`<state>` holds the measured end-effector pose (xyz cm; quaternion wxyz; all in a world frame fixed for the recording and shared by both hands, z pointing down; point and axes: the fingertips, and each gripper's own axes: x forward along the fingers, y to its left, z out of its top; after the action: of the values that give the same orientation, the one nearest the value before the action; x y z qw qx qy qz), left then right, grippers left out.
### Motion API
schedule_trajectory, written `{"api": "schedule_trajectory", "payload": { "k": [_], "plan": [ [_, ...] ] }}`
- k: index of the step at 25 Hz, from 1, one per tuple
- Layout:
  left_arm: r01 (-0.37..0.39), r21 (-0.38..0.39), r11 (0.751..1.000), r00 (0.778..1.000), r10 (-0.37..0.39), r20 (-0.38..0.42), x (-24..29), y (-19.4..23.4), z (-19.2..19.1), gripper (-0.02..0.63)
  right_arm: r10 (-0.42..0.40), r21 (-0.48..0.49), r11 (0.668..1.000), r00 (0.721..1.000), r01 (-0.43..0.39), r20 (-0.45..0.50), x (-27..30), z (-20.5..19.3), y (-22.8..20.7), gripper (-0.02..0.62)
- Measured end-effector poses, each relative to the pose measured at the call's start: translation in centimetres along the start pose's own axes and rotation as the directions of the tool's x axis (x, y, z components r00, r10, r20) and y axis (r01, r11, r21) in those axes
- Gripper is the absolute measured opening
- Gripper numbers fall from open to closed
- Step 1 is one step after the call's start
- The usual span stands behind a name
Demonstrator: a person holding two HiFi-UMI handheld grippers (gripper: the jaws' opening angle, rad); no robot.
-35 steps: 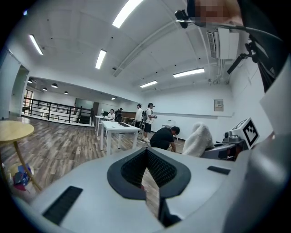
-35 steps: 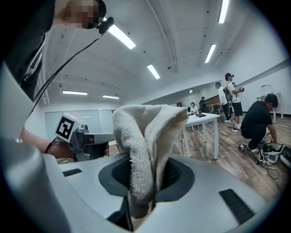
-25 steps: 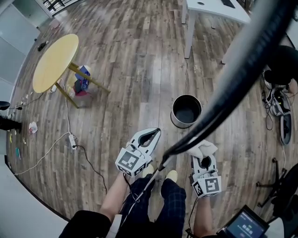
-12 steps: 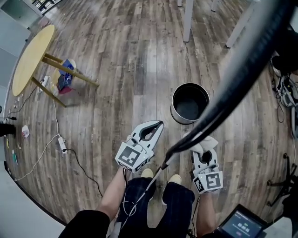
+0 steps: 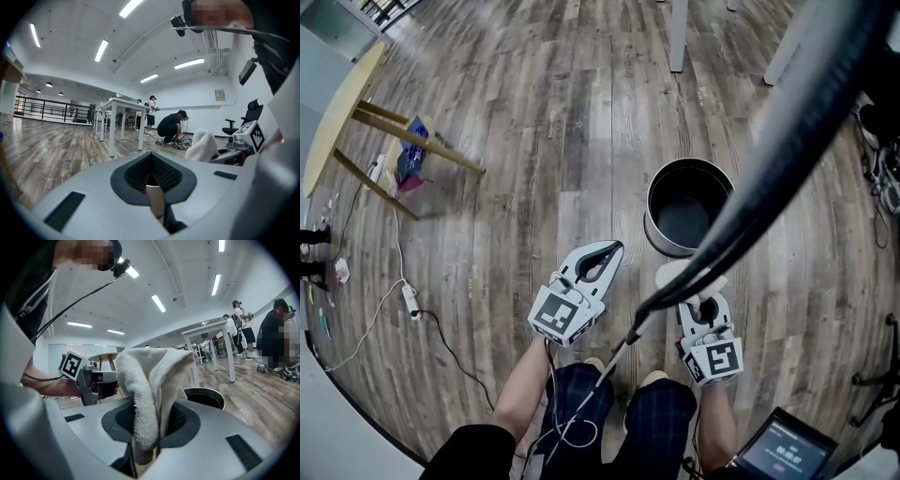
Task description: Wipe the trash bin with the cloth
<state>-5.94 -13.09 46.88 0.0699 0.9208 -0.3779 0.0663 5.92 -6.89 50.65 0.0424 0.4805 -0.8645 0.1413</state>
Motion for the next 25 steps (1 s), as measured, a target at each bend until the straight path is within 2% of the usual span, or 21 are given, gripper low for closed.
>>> {"api": "schedule_trajectory", "payload": {
  "k": [5, 10, 14, 20, 25],
  "plan": [
    [-0.010, -0.021, 1.000, 1.000, 0.010, 0.012, 0.9, 1.5, -4.2, -0.003, 0.041, -0.023, 0.999, 0.999, -0.041, -0.006, 3.5, -4.2, 0.7, 0.092],
    [-0.024, -0.004, 1.000, 1.000, 0.024, 0.005, 1.7, 2.4, -7.8, -0.003, 0.045, -0.013, 0.999, 0.999, -0.045, 0.011, 6.2, -7.3, 0.5, 0.092],
    [-0.047, -0.018, 0.999, 0.999, 0.047, -0.001, 1.9, 3.2, -10.3, -0.003, 0.048, -0.019, 0.999, 0.999, -0.047, 0.013, 7.7, -9.2, -0.4, 0.092],
    [-0.046, -0.023, 0.999, 0.999, 0.046, -0.007, 1.3, 3.4, -12.2, -0.003, 0.016, -0.027, 1.000, 1.000, -0.016, 0.004, 8.9, -11.3, -1.9, 0.092],
    [-0.063, -0.039, 0.997, 0.998, 0.063, 0.003, 1.4, 3.6, -12.4, -0.003, -0.064, -0.017, 0.998, 0.998, 0.064, 0.006, 7.4, -11.8, -4.8, 0.092]
  ]
}}
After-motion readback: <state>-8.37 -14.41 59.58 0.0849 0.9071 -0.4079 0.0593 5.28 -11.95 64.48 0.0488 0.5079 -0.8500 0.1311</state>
